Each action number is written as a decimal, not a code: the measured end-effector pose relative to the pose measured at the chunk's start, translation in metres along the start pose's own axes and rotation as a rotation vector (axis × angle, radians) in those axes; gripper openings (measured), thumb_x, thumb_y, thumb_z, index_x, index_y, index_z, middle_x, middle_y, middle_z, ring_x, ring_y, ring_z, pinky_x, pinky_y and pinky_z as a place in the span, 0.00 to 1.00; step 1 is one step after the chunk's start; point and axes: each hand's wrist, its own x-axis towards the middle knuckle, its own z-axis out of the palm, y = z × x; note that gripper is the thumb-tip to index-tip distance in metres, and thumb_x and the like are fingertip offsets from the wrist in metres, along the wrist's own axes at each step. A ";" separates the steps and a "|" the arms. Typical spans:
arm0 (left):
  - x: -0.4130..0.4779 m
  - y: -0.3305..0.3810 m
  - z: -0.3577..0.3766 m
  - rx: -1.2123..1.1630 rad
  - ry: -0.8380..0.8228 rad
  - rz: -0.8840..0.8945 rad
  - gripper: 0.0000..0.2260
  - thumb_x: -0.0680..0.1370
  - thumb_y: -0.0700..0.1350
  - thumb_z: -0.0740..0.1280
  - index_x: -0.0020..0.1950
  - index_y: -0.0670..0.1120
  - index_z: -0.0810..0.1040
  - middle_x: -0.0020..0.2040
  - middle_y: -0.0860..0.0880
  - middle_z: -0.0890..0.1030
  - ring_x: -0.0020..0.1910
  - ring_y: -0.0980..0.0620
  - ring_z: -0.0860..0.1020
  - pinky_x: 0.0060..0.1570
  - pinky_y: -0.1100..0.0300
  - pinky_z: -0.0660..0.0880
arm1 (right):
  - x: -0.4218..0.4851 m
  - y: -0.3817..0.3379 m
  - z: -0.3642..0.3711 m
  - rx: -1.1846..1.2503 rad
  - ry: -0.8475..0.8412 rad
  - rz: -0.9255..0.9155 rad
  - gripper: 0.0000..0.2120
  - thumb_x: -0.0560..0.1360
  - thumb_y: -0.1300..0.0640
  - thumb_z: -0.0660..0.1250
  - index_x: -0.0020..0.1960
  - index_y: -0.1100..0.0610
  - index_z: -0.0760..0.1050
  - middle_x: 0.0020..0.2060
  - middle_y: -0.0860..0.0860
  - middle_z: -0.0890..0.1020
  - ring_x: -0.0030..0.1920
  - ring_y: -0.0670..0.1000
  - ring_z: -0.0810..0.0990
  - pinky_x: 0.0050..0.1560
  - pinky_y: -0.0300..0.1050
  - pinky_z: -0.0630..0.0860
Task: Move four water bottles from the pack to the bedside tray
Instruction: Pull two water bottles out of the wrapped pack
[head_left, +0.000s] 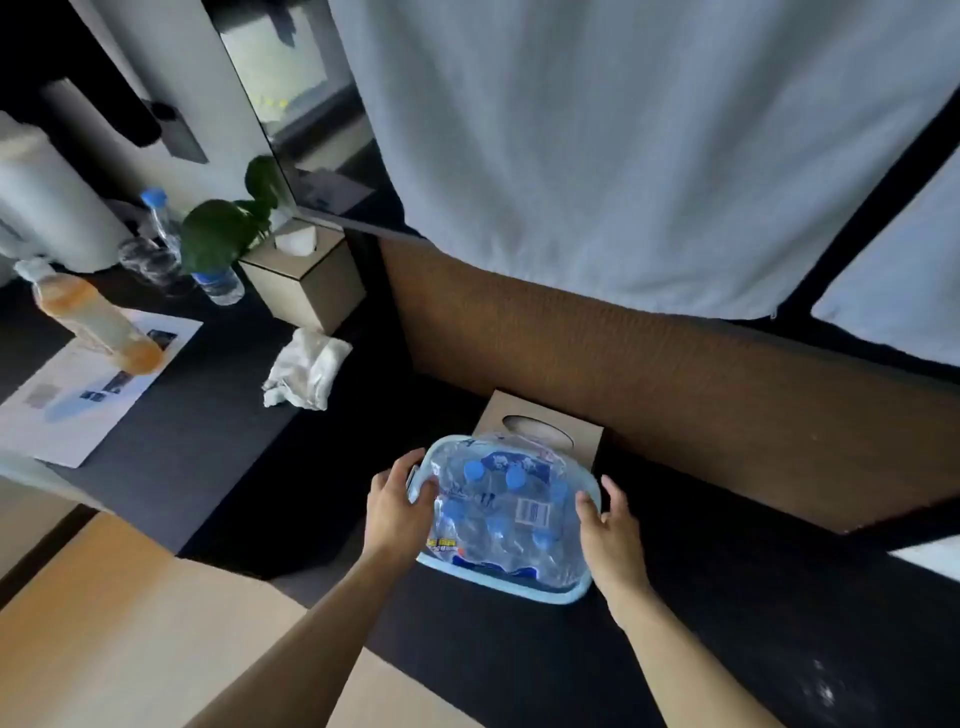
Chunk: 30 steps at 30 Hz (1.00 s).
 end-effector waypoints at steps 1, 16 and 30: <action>0.011 -0.007 0.007 0.026 0.005 -0.003 0.21 0.82 0.51 0.67 0.75 0.57 0.72 0.68 0.44 0.72 0.67 0.45 0.74 0.64 0.55 0.71 | 0.011 0.006 0.009 -0.017 0.031 0.039 0.28 0.84 0.44 0.60 0.81 0.49 0.59 0.73 0.63 0.71 0.69 0.63 0.75 0.64 0.55 0.73; 0.027 -0.027 0.051 -0.018 0.096 0.046 0.05 0.86 0.46 0.60 0.52 0.53 0.74 0.46 0.44 0.78 0.48 0.41 0.78 0.47 0.49 0.76 | 0.049 0.043 0.056 0.279 0.352 0.057 0.07 0.84 0.53 0.63 0.49 0.55 0.75 0.46 0.55 0.82 0.50 0.57 0.83 0.52 0.54 0.80; -0.043 0.133 0.013 -0.109 0.162 0.340 0.06 0.83 0.56 0.62 0.49 0.59 0.77 0.46 0.45 0.80 0.44 0.47 0.79 0.44 0.50 0.77 | -0.015 -0.044 -0.055 0.570 0.337 -0.132 0.12 0.84 0.50 0.64 0.46 0.55 0.77 0.45 0.56 0.85 0.45 0.52 0.85 0.46 0.50 0.82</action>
